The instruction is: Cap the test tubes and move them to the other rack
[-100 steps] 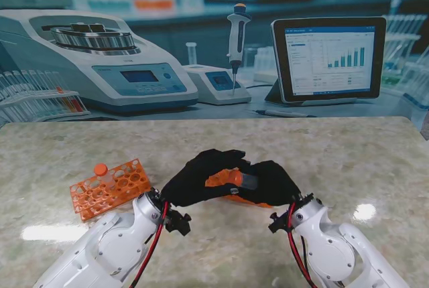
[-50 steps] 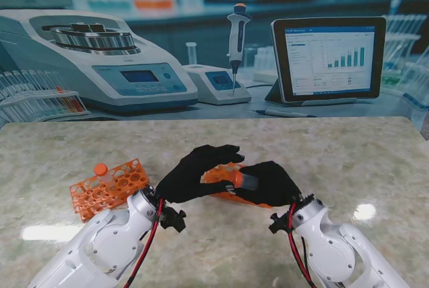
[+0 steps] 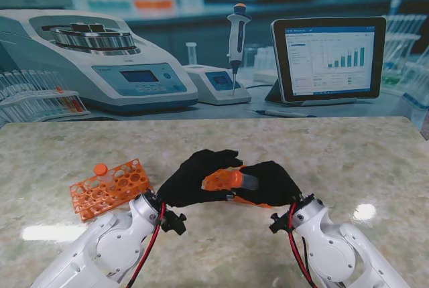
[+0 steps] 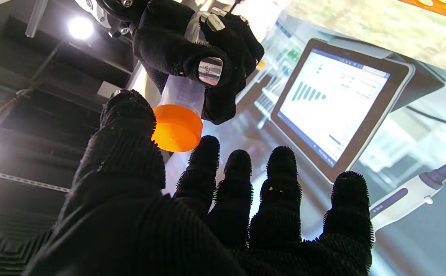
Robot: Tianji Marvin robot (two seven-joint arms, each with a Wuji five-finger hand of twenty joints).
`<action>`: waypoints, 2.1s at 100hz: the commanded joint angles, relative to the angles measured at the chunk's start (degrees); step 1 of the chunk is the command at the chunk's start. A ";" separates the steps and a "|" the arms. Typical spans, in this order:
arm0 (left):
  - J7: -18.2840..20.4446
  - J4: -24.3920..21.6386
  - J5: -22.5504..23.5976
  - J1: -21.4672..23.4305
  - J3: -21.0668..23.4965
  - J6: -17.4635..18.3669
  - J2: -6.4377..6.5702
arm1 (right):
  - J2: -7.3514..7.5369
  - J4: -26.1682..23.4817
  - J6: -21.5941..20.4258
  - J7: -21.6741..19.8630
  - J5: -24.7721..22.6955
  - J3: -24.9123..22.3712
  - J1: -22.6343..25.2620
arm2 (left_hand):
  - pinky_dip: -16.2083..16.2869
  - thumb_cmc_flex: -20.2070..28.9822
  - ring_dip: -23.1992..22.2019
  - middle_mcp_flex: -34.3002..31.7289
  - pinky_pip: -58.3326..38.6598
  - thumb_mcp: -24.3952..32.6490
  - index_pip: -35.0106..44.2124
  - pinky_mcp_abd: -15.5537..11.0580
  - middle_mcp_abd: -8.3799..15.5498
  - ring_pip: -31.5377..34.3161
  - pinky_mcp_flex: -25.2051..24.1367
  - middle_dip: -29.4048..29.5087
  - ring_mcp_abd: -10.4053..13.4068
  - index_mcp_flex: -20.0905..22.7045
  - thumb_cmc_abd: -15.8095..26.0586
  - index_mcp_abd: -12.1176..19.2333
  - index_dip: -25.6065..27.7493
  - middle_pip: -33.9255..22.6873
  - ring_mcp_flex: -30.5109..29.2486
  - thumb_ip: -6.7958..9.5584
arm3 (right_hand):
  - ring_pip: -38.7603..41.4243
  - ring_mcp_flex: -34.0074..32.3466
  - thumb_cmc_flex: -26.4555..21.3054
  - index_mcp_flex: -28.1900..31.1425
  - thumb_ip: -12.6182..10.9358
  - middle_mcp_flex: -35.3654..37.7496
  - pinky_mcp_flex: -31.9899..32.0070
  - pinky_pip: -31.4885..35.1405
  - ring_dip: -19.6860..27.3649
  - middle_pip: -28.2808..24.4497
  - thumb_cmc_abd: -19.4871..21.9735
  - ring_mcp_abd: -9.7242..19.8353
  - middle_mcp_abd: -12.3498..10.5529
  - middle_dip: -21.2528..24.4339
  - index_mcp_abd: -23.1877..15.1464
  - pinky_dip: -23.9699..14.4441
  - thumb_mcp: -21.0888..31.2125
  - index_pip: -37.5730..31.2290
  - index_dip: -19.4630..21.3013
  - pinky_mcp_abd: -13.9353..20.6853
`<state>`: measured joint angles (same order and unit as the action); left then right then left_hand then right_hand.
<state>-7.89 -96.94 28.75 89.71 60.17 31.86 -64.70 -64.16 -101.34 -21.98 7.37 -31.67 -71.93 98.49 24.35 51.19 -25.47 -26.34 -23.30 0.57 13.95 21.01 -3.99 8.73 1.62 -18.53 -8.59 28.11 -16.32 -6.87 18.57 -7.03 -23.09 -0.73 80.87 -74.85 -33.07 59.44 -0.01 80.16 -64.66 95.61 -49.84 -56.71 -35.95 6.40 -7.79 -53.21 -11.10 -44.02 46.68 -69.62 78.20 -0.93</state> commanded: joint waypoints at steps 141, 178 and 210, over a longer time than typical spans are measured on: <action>-9.53 2.91 3.98 -2.05 -3.52 -0.14 -2.42 | -0.06 -0.70 0.02 -0.41 -0.24 -0.02 0.37 | -0.10 19.89 -5.32 -13.33 -8.89 4.84 23.43 1.37 6.27 6.54 4.26 -2.44 3.28 18.93 -0.11 8.83 0.35 -6.03 -12.27 1.79 | 10.70 -1.06 -0.82 2.56 1.00 2.33 -3.40 14.73 -4.28 -0.88 0.97 7.47 -1.11 -0.87 -0.35 -3.16 0.30 -3.81 1.42 3.52; -8.00 2.47 4.19 -1.38 -2.50 -0.05 -1.90 | -0.04 -0.92 -0.02 -0.42 -0.37 -0.23 0.52 | -1.74 13.53 -4.86 -11.41 -9.01 7.01 16.53 1.10 3.35 5.79 3.72 -1.56 2.99 14.96 -7.22 9.59 1.34 -4.37 -11.01 0.49 | 10.70 -1.06 -0.83 2.56 0.99 2.33 -3.40 14.73 -4.28 -0.88 0.89 7.47 -1.08 -0.88 -0.36 -3.16 0.32 -3.80 1.44 3.52; -7.06 1.93 3.10 -0.96 -1.97 0.23 -1.81 | -0.03 -0.93 0.16 -0.57 -0.25 -0.12 0.39 | -1.89 3.03 -4.77 -10.13 -8.62 7.00 10.44 1.12 2.51 5.32 3.20 -1.35 2.36 13.40 -3.63 6.96 0.60 -3.49 -10.04 -1.16 | 10.70 -1.06 -0.76 2.56 1.02 2.33 -3.40 14.73 -4.28 -0.90 0.94 7.47 -1.16 -0.90 -0.36 -3.16 0.31 -3.79 1.45 3.52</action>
<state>-15.34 -94.62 32.45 88.56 58.28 32.14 -66.60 -64.07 -101.78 -21.95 6.98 -32.03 -72.21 98.62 23.90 55.10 -30.41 -37.78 -30.57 4.86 23.90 21.61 -1.99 14.99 5.93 -20.01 -7.56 39.29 -23.05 -2.82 17.86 -11.47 -34.19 -1.51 80.89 -74.85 -33.07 59.44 0.00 80.16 -64.66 95.61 -50.01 -56.71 -35.93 6.41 -7.80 -53.22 -11.08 -43.26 46.68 -69.65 78.21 -0.93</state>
